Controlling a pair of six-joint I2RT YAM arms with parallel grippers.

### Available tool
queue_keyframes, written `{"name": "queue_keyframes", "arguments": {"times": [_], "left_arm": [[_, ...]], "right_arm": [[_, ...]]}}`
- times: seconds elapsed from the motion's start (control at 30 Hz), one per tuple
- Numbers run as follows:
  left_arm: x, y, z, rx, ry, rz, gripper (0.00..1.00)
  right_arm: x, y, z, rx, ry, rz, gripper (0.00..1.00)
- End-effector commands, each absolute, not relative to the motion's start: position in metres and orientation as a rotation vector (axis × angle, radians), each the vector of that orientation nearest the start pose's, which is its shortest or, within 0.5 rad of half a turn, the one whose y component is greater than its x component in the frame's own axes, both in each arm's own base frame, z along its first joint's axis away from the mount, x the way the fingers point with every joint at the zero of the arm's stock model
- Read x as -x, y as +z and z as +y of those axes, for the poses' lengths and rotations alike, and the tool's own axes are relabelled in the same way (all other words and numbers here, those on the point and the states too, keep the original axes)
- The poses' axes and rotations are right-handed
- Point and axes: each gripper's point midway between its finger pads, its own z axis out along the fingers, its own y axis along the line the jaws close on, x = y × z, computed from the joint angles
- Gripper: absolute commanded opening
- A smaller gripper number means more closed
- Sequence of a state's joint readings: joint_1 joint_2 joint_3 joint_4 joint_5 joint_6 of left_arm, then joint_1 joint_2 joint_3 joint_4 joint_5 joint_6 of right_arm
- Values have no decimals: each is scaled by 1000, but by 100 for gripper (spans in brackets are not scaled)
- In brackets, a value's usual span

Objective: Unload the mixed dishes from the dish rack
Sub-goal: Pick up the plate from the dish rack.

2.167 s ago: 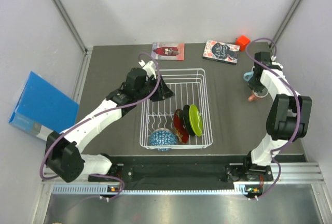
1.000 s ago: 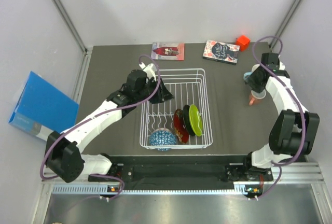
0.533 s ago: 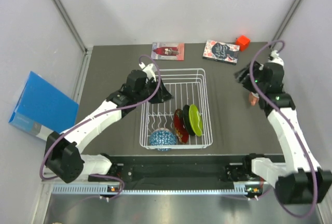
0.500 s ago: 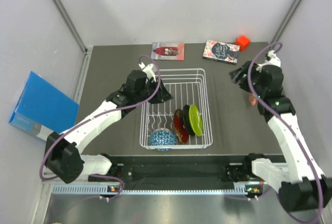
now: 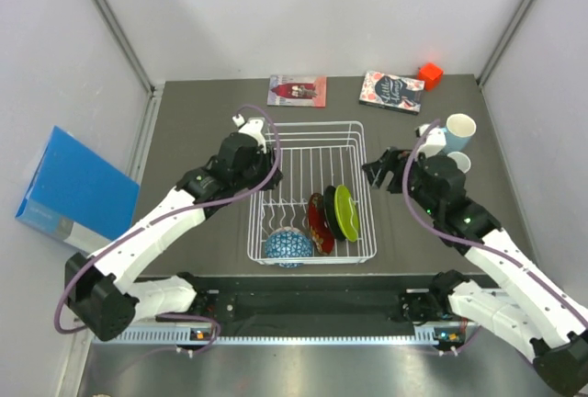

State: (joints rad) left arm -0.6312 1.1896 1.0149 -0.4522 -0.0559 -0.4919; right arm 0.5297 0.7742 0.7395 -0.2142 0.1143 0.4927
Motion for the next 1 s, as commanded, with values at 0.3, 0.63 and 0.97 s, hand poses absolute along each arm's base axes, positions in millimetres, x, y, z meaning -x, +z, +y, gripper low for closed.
{"name": "queue_keyframes", "arguments": {"times": [0.3,0.63,0.97], "left_arm": [[-253,231,-228,-195,-613,2179,33],[-243,223,-258,-264,-586,2208,32],[-243,216,-254,-243,-567,2208,32]], "right_arm": [[-234,207,207,149,611,1953,77],[-209,188,227,250,530,2027,71],[-204,175,238,300,411,2066,56]]}}
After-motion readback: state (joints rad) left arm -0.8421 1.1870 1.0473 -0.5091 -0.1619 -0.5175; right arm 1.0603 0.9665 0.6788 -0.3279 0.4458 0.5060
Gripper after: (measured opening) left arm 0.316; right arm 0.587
